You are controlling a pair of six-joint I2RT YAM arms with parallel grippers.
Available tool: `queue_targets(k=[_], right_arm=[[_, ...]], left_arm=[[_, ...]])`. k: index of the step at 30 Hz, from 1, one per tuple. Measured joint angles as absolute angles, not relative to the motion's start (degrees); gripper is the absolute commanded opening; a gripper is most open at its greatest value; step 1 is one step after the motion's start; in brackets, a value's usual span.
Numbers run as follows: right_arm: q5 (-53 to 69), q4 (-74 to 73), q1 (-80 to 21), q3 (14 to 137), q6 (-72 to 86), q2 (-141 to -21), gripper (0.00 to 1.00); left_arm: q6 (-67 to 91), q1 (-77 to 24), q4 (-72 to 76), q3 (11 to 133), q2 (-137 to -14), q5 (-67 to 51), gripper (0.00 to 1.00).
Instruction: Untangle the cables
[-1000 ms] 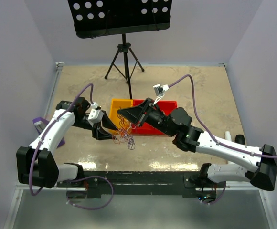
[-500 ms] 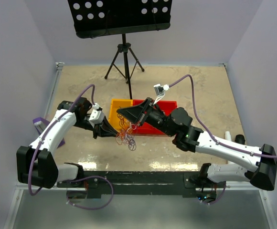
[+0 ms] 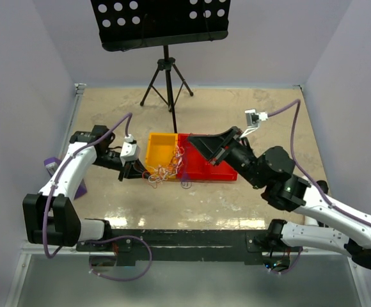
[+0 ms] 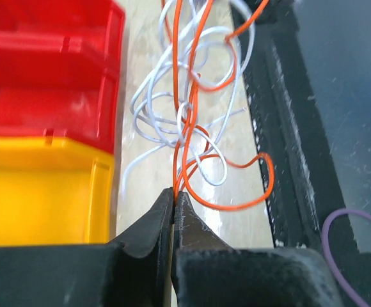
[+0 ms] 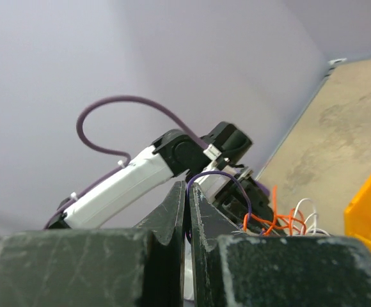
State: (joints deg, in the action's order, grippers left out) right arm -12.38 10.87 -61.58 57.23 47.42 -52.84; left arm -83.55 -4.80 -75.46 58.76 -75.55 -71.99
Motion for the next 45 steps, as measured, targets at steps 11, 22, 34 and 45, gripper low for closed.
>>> queue_targets(k=[11,22,34,45], right_arm=[[-27.2,-6.7,-60.7,61.1,45.2,-47.3,0.00],[-38.3,-18.0,-60.7,71.8,41.5,-44.0,0.00],[-45.5,-29.1,-60.7,82.3,38.8,-42.5,0.07],[-50.2,-30.0,-60.1,89.2,37.2,-38.1,0.08]], left_arm=[[-76.8,-1.2,-65.9,54.6,-70.4,-55.3,0.00],[-73.6,-1.2,-54.9,44.8,-67.7,-40.1,0.00],[-73.2,-1.2,-48.6,39.4,-71.4,-29.9,0.00],[-74.1,-1.1,-45.5,34.9,-70.7,-21.5,0.00]])
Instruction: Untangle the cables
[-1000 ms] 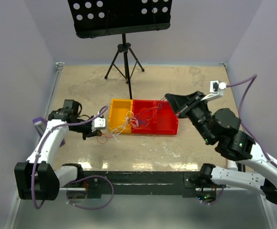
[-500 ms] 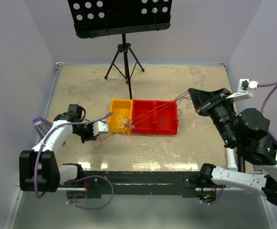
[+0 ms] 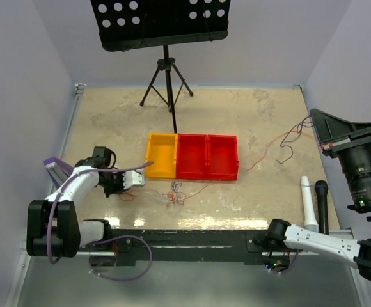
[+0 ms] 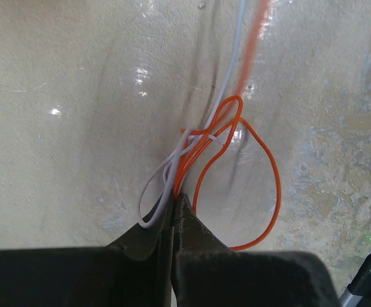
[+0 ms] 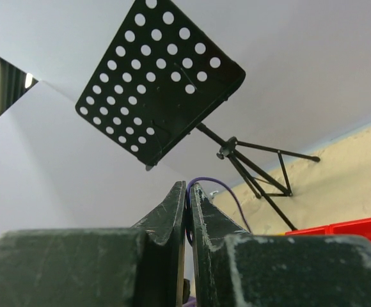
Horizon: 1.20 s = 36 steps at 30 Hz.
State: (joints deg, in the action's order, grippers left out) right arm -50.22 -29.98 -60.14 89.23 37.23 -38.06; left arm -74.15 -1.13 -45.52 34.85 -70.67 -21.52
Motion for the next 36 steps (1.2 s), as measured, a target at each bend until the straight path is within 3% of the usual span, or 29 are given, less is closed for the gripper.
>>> queue_targets(k=[21,36], right_arm=[[-57.6,-26.4,-60.1,102.0,25.3,-40.1,0.09],[-51.8,-19.8,-60.8,91.9,24.9,-44.6,0.09]], left_arm=[[-74.6,-1.1,-43.2,33.8,-70.8,-18.6,0.00],[-74.5,-1.1,-46.7,38.7,-70.3,-23.8,0.00]])
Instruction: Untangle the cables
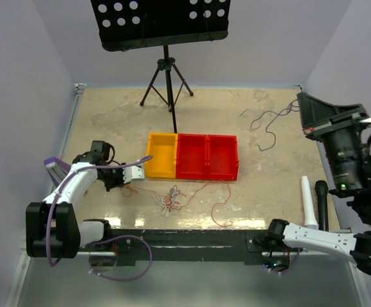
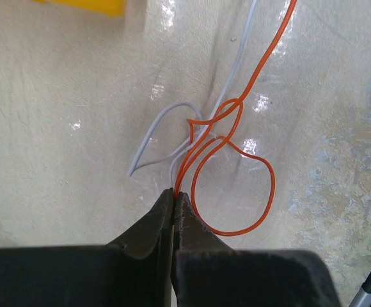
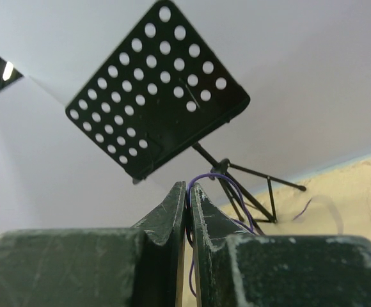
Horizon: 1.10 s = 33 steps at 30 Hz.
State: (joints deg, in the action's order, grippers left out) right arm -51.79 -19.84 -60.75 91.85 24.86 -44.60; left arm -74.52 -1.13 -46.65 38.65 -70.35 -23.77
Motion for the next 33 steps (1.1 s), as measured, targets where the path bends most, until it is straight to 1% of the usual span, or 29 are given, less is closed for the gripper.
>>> queue_targets(k=[6,16,18,21,24,26,33], right_arm=[[-49.9,-15.4,-60.8,86.8,24.3,-49.3,0.08],[-49.9,-8.8,-59.4,79.2,21.6,-57.4,0.04],[-49.1,-7.7,-57.1,76.4,21.8,-57.7,0.03],[-45.3,-6.2,-51.1,71.8,22.5,-57.5,0.01],[-42.0,-4.5,-44.3,66.7,23.7,-57.2,0.00],[-40.3,-3.3,-41.7,64.3,24.4,-57.5,0.00],[-35.3,0.5,-37.6,60.6,26.0,-60.8,0.00]], left_arm=[[-73.9,-1.1,-49.7,41.4,-69.5,-28.4,0.00],[-72.0,-1.1,-55.2,49.9,-67.6,-38.3,0.00],[-72.0,-1.1,-56.1,50.5,-67.2,-39.3,0.00],[-71.9,-1.1,-57.2,50.9,-66.3,-40.6,0.00],[-71.7,-1.1,-58.2,51.0,-65.5,-41.4,0.00],[-71.7,-1.1,-58.6,51.0,-65.2,-41.5,0.00],[-71.6,-1.1,-59.1,51.0,-64.9,-41.5,0.00]])
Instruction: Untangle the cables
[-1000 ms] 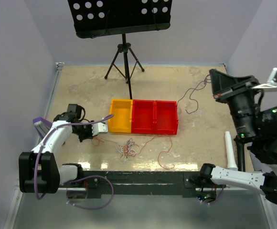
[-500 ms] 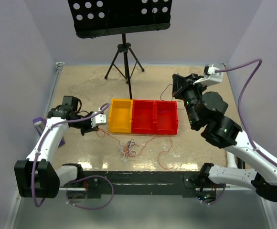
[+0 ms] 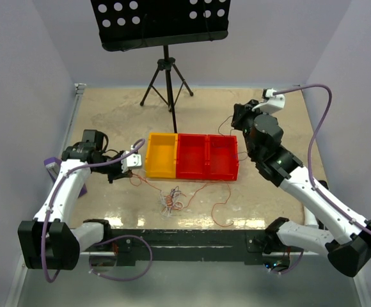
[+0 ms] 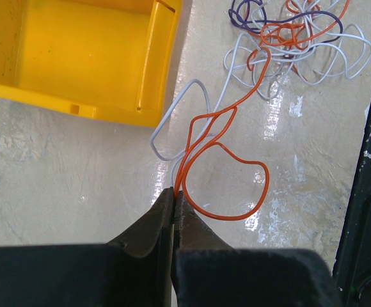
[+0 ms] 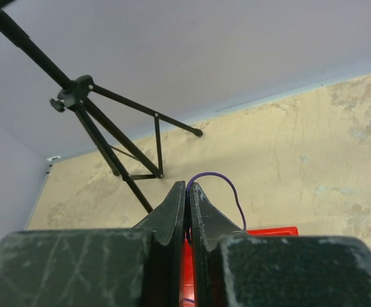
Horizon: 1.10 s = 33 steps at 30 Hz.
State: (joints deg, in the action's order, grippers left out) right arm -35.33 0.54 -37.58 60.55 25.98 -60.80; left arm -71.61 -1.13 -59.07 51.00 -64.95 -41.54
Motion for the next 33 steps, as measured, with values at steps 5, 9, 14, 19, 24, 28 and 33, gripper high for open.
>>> queue_targets(k=[5,9,14,19,24,28,33], right_arm=[[-33.2,1.8,-35.2,57.8,26.9,-62.3,0.00],[-31.6,2.2,-34.0,56.5,27.2,-63.2,0.00],[-30.1,2.4,-33.7,56.2,27.4,-64.1,0.00],[-30.4,0.7,-33.7,59.8,26.2,-63.9,0.00],[-30.4,0.4,-33.7,66.3,24.7,-62.3,0.00],[-29.9,0.9,-33.7,67.6,24.4,-59.3,0.00],[-28.5,0.8,-33.7,67.6,24.5,-58.6,0.00]], left_arm=[[-71.6,-1.1,-59.1,51.0,-64.9,-41.5,0.00],[-71.6,-1.1,-59.1,51.0,-64.9,-41.6,0.00],[-71.6,-1.1,-59.1,51.0,-64.9,-41.6,0.00],[-71.6,-1.1,-59.0,51.0,-64.9,-41.5,0.00],[-71.6,-1.1,-59.0,50.9,-64.8,-41.6,0.00],[-71.6,-1.1,-59.0,50.9,-64.5,-41.6,0.00],[-71.6,-1.1,-59.0,50.9,-64.0,-41.6,0.00]])
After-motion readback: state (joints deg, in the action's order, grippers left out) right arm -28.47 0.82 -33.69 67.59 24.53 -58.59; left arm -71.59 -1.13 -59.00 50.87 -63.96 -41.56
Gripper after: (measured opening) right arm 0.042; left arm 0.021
